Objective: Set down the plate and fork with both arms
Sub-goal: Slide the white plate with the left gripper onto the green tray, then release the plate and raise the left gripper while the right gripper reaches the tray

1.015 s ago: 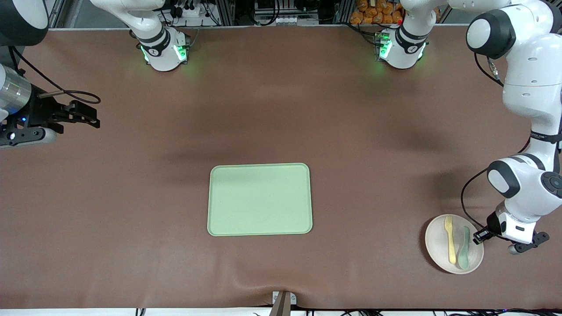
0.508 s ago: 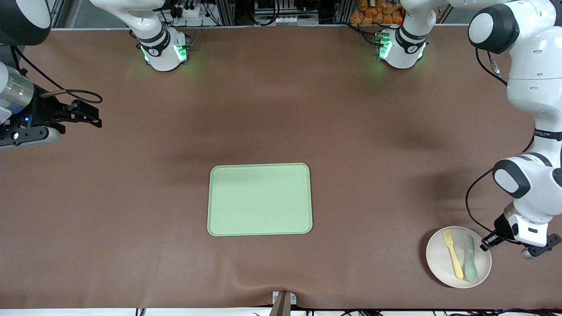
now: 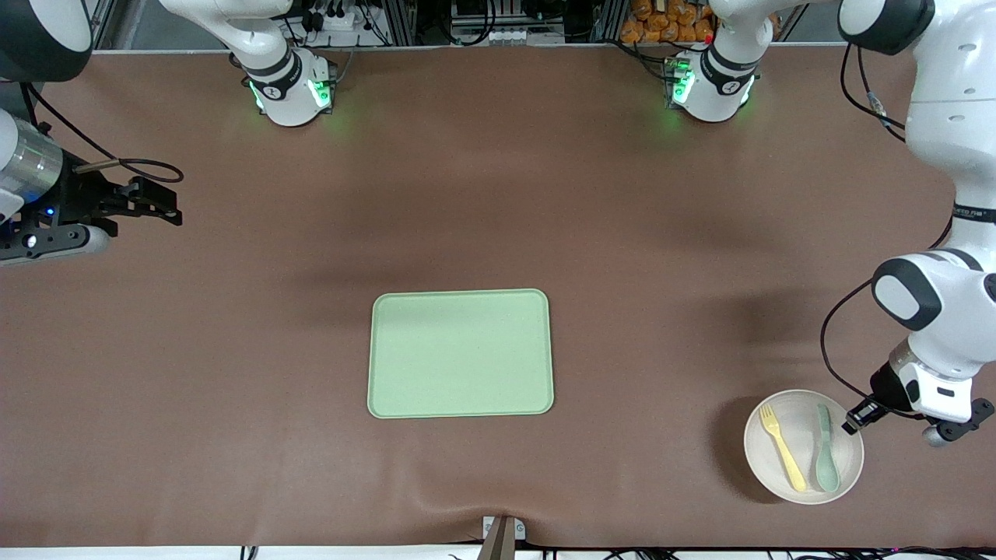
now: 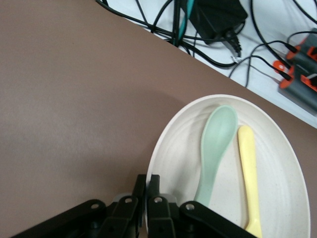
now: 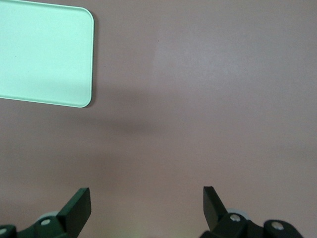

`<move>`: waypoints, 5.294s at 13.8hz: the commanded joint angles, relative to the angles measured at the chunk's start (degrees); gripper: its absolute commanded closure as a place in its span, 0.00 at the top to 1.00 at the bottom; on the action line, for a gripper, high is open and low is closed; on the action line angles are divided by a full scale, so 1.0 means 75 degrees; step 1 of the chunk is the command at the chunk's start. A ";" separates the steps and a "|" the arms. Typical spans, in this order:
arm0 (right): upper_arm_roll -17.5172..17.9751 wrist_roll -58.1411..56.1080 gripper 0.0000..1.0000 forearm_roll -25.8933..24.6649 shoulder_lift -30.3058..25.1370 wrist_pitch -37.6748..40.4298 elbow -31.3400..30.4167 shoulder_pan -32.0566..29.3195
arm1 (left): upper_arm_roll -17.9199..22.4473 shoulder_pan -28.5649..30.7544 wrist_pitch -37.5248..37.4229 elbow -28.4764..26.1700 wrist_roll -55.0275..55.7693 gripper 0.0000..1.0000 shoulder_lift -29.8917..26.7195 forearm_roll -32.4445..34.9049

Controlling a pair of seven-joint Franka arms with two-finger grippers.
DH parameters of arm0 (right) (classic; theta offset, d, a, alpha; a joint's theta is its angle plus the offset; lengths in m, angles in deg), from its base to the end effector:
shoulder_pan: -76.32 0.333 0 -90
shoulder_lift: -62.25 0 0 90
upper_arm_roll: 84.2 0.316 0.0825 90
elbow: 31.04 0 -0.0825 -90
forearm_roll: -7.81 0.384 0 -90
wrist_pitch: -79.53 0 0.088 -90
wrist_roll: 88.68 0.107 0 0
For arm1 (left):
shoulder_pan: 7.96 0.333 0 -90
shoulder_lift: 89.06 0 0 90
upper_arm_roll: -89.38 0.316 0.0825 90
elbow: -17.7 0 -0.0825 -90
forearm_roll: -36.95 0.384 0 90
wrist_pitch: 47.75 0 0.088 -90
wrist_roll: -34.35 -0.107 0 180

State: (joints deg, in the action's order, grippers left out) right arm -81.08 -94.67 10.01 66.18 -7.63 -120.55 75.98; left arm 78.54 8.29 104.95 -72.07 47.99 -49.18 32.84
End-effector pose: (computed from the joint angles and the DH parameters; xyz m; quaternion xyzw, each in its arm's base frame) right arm 0.5671 0.0308 0.5861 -0.9954 -0.0763 0.0541 0.0226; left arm 0.7311 0.0974 0.2837 0.9505 0.2215 0.1976 0.0917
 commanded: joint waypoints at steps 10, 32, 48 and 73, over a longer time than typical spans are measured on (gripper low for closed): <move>-0.0006 0.0002 1.00 0.0011 0.0156 0.0091 0.0075 0.0010 | -0.1390 -0.0816 -0.0004 -0.1343 0.2644 0.00 -0.1169 -0.0085; -0.0018 0.0763 1.00 -0.0165 0.0683 -0.0917 0.0039 0.0045 | 0.1012 -0.6900 -0.0284 0.0100 0.7662 0.00 0.0566 0.1485; -0.0018 0.2544 1.00 0.0117 0.1667 -0.2181 0.0039 0.1286 | 0.1024 -0.6843 -0.0566 0.0099 0.8237 1.00 0.0496 0.1497; -0.0076 0.6775 0.75 -0.0504 0.6365 -0.4631 0.3343 0.4368 | 0.1258 -0.4289 -0.9398 0.1339 0.1245 1.00 -0.4097 0.0196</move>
State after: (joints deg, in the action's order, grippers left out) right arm -81.14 -46.47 7.56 109.78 -42.56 -100.43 107.23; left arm 88.54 -26.05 38.90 -63.15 62.16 -77.38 35.45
